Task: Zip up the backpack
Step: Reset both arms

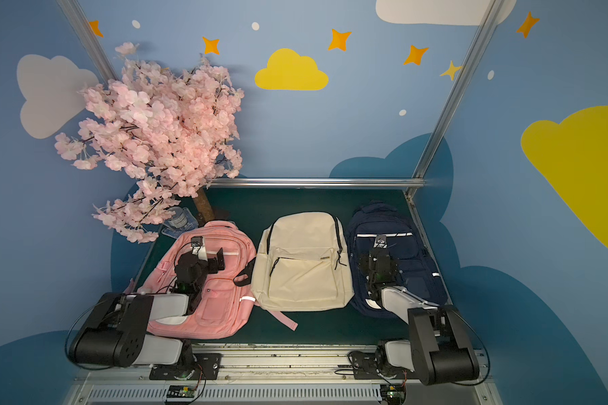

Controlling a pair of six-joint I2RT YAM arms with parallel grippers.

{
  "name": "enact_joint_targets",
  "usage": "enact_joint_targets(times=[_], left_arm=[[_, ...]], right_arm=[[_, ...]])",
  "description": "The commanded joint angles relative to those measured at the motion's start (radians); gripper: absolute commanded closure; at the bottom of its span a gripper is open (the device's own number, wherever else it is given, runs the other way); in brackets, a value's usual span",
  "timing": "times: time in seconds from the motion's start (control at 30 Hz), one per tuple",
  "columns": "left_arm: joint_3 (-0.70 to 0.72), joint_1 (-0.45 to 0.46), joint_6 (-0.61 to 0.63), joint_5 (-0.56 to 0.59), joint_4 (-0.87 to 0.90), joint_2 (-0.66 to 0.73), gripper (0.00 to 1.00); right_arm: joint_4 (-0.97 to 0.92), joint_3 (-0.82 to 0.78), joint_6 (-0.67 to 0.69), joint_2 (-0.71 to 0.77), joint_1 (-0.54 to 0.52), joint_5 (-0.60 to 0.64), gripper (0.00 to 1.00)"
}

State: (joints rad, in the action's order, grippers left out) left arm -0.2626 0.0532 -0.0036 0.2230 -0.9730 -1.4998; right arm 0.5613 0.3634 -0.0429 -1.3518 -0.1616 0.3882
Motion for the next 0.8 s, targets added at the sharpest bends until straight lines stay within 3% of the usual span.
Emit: enact_joint_targets(times=[0.0, 0.07, 0.13, 0.2, 0.3, 0.43, 0.77], left_arm=[[-0.006, -0.024, 0.022, -0.090, -0.201, -0.100, 0.00], [-0.074, -0.037, 0.003, -0.107, 0.067, -0.019, 0.00], [-0.105, -0.051, -0.007, -0.123, 0.043, -0.069, 0.00], [-0.110, -0.060, -0.021, -0.130, 0.062, -0.065, 0.00], [-0.117, -0.064, -0.029, -0.121, 0.089, -0.057, 0.00], [-0.102, -0.064, -0.023, -0.122, 0.034, -0.072, 0.00], [-0.101, -0.062, -0.023, -0.120, 0.029, -0.074, 0.00]], right_arm=[[0.361, -0.040, 0.077, -0.072, 0.029, -0.112, 0.05], [0.400, -0.049, 0.067, -0.124, 0.042, -0.163, 0.05], [0.557, -0.064, 0.091, -0.215, 0.045, -0.185, 0.05], [0.418, -0.033, 0.080, -0.179, 0.046, -0.183, 0.05], [0.234, 0.042, 0.005, -0.154, 0.050, -0.043, 0.05], [0.458, -0.020, 0.041, -0.217, 0.042, -0.045, 0.05], [0.401, -0.002, 0.026, -0.205, 0.059, -0.084, 0.05]])
